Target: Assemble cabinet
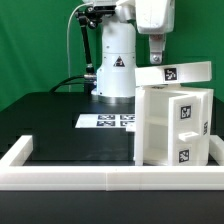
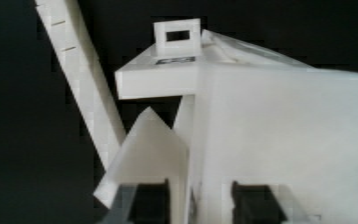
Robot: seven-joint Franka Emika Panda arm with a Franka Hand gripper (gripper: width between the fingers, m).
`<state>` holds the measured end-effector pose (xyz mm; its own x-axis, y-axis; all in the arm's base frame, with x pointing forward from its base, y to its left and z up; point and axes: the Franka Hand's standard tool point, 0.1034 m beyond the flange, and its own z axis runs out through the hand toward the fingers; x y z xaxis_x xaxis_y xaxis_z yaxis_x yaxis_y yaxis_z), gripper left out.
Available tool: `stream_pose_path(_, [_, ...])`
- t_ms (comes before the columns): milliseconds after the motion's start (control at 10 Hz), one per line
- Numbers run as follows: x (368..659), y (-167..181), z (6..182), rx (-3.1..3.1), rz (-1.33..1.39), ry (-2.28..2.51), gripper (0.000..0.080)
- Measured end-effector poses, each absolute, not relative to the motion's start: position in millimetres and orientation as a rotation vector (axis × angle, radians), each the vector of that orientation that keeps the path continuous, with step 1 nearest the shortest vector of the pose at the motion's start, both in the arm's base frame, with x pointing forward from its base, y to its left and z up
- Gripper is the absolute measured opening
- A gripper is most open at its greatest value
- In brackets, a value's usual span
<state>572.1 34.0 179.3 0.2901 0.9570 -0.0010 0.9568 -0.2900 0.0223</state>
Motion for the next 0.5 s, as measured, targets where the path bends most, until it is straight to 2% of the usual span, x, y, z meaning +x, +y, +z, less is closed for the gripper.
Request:
stream_pose_path(100, [570.5, 38.9, 179.7, 2.54, 0.022, 1.821, 0.0402])
stream_pose_path(200, [568.3, 46.7, 180.3, 2.566, 0.027, 1.788, 0.0402])
stream_pose_path(300, [566.4, 53.9, 179.2, 2.58, 0.043, 1.762, 0.0584])
stream_pose_path(400, [563.5, 61.5, 174.6, 2.592, 0.053, 1.743, 0.0719])
stream_pose_path(500, [562.3, 67.7, 172.4, 2.599, 0.058, 1.734, 0.0719])
